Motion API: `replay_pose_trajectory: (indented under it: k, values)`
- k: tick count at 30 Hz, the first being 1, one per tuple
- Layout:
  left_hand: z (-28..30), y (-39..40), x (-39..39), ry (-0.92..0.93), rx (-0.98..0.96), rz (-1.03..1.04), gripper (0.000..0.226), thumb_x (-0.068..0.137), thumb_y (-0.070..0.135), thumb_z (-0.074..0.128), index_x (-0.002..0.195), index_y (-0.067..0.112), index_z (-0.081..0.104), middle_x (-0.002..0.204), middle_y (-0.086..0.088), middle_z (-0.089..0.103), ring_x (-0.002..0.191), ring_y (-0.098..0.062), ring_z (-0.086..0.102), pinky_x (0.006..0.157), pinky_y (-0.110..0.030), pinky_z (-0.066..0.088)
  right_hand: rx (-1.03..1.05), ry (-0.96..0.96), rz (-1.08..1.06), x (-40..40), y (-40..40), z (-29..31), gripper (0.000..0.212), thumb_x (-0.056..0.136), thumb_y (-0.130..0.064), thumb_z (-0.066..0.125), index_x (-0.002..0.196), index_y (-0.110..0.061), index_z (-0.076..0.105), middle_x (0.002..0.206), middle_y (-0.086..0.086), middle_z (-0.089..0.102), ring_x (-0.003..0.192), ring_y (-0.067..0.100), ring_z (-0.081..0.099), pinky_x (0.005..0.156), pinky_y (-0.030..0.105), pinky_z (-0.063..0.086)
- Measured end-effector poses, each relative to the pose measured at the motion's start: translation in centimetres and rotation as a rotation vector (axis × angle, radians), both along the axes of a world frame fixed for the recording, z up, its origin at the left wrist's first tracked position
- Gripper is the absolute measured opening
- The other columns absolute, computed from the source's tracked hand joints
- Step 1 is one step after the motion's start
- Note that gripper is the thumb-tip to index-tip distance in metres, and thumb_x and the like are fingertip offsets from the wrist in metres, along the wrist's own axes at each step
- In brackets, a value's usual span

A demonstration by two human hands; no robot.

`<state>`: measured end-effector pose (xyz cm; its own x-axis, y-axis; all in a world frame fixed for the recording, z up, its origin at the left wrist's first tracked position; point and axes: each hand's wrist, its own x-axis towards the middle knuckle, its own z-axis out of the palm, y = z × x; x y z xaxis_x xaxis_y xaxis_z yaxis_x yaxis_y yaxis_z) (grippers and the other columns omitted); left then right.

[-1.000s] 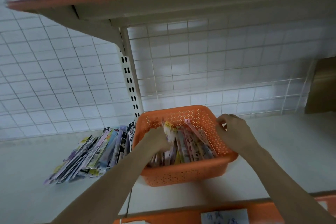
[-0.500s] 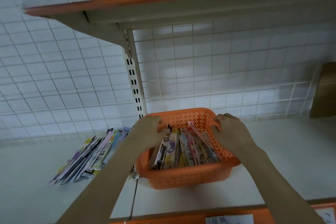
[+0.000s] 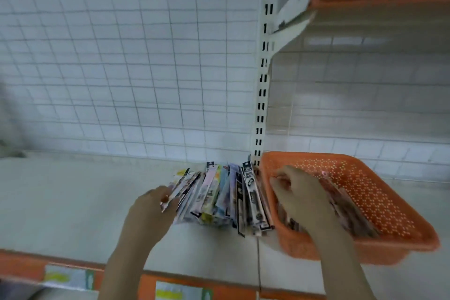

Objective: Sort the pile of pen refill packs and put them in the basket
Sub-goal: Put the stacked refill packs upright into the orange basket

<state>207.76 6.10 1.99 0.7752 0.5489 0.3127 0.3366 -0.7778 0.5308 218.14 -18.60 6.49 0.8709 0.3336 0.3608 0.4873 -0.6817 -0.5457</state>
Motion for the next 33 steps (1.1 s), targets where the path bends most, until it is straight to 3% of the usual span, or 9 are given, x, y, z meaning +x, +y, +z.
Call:
replay_pose_trajectory:
  k: [3, 7, 12, 16, 20, 23, 26, 29, 33]
  values:
    - [-0.8, 3.9, -1.5, 0.015, -0.046, 0.043, 0.019, 0.088, 0.025, 0.058, 0.103, 0.015, 0.064, 0.094, -0.003, 0.07, 0.087, -0.024, 0.064, 0.069, -0.026, 0.038, 0.002, -0.032, 0.009, -0.8, 4.0, -0.9, 0.019, 0.093, -0.023, 0.052, 0.107, -0.016, 0.063, 0.102, -0.001, 0.067, 0.09, 0.015, 0.06, 0.081, 0.03, 0.049]
    - [-1.9, 8.5, -3.1, 0.034, -0.094, 0.077, 0.022, 0.086, 0.024, 0.062, 0.104, 0.012, 0.065, 0.08, 0.0, 0.065, 0.083, -0.026, 0.065, 0.073, -0.03, 0.042, -0.056, -0.073, 0.017, -1.0, 8.7, -2.4, 0.016, 0.092, -0.02, 0.051, 0.103, -0.016, 0.063, 0.097, -0.002, 0.065, 0.083, 0.01, 0.055, 0.073, 0.024, 0.043]
    - [-2.5, 13.2, -4.3, 0.021, -0.132, 0.07, 0.021, 0.085, 0.019, 0.064, 0.104, 0.01, 0.065, 0.073, 0.001, 0.061, 0.072, -0.026, 0.062, 0.075, -0.034, 0.045, -0.082, 0.044, -0.088, -0.6, 12.2, -4.2, 0.017, 0.091, -0.018, 0.052, 0.097, -0.006, 0.062, 0.093, 0.008, 0.063, 0.084, 0.025, 0.06, 0.078, 0.04, 0.049]
    - [-2.7, 15.9, -4.0, -0.022, -0.184, 0.046, 0.022, 0.086, 0.017, 0.062, 0.106, 0.01, 0.063, 0.076, -0.002, 0.062, 0.07, -0.026, 0.059, 0.07, -0.031, 0.041, -0.038, 0.153, -0.238, -0.5, 12.9, -5.6, 0.022, 0.092, -0.025, 0.051, 0.093, -0.005, 0.059, 0.093, 0.01, 0.059, 0.082, 0.027, 0.057, 0.073, 0.035, 0.047]
    - [-2.8, 16.9, -2.7, -0.053, -0.239, 0.005, 0.022, 0.087, 0.017, 0.061, 0.108, 0.012, 0.062, 0.078, -0.001, 0.062, 0.068, -0.025, 0.059, 0.068, -0.031, 0.042, -0.003, 0.178, -0.308, -1.4, 13.1, -5.7, 0.036, 0.093, -0.031, 0.053, 0.122, -0.01, 0.051, 0.126, 0.009, 0.05, 0.101, 0.023, 0.053, 0.083, 0.026, 0.038]
    - [-3.0, 16.6, -1.6, -0.046, -0.278, -0.038, 0.022, 0.087, 0.018, 0.06, 0.108, 0.014, 0.061, 0.075, 0.004, 0.061, 0.067, -0.021, 0.059, 0.067, -0.034, 0.047, -0.052, 0.283, -0.336, -1.2, 12.9, -5.9, 0.063, 0.088, -0.05, 0.052, 0.139, -0.02, 0.031, 0.132, 0.007, 0.05, 0.112, 0.028, 0.056, 0.098, 0.04, 0.046]
    - [-3.2, 15.7, -0.4, -0.026, -0.321, -0.068, 0.022, 0.088, 0.02, 0.059, 0.109, 0.016, 0.06, 0.075, 0.008, 0.06, 0.068, -0.02, 0.06, 0.067, -0.036, 0.05, -0.106, 0.416, -0.332, -0.8, 12.5, -5.5, 0.074, 0.086, -0.055, 0.05, 0.146, -0.027, 0.015, 0.123, 0.006, 0.058, 0.093, 0.026, 0.066, 0.086, 0.041, 0.054]
    - [-3.3, 14.7, 0.6, -0.007, -0.318, -0.091, 0.024, 0.088, 0.021, 0.059, 0.111, 0.016, 0.059, 0.077, 0.006, 0.061, 0.068, -0.021, 0.06, 0.068, -0.035, 0.05, -0.153, 0.459, -0.306, 0.2, 12.2, -5.1, 0.071, 0.093, -0.043, 0.049, 0.148, -0.015, 0.014, 0.131, 0.01, 0.054, 0.104, 0.026, 0.063, 0.082, 0.03, 0.047]
    - [-3.2, 14.0, 1.5, 0.014, -0.305, -0.119, 0.024, 0.088, 0.022, 0.059, 0.111, 0.016, 0.059, 0.078, 0.007, 0.061, 0.067, -0.02, 0.06, 0.068, -0.033, 0.049, -0.188, 0.44, -0.3, 1.1, 12.1, -5.1, 0.058, 0.096, -0.032, 0.047, 0.145, -0.013, 0.022, 0.111, 0.009, 0.064, 0.078, 0.02, 0.064, 0.052, 0.016, 0.04]
